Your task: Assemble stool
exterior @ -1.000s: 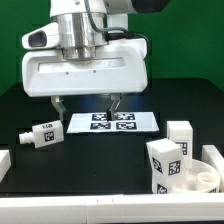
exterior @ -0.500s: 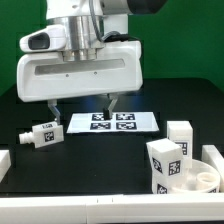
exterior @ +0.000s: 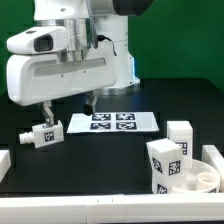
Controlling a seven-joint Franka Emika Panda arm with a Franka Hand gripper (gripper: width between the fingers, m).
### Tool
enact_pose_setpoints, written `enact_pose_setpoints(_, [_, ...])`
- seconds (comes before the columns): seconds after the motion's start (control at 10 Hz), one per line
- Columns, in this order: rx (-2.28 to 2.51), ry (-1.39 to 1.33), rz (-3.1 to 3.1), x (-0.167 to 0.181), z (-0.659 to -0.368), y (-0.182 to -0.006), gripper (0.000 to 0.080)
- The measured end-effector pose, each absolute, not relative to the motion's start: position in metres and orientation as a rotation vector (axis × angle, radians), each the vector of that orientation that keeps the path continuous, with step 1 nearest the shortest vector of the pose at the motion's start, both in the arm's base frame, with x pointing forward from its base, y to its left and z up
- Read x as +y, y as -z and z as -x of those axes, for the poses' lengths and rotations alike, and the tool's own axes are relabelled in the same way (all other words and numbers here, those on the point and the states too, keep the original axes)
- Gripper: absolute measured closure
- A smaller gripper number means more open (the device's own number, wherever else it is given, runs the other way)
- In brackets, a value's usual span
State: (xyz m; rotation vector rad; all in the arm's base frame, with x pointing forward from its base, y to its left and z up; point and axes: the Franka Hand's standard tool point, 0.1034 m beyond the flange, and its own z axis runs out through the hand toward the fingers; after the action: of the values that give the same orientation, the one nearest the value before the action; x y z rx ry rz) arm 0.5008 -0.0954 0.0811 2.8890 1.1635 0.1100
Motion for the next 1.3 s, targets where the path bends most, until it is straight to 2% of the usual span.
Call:
enact_pose_setpoints(0.2, [1.373,-0.071,-2.787,-0.101,-0.492,-0.079,0.0151])
enact_pose_setpoints(0.4, [1.711,-0.006,-2.626,-0.125,-0.451,-0.067,0.0151])
enact_pose_setpoints(0.5, [1.786,0.01,-2.581,-0.132,-0.443,-0.064,0.0151])
enact_pose_setpoints(0.9, [2.031,0.052,-2.375,-0.138,-0.441,-0.063,0.0151])
enact_pose_setpoints(1.2, [2.314,0.101,-2.114,-0.154,-0.399,-0.04,0.0151])
enact_pose_setpoints(1.3, [2.371,0.123,-2.068,-0.161,-0.394,-0.033,0.0151])
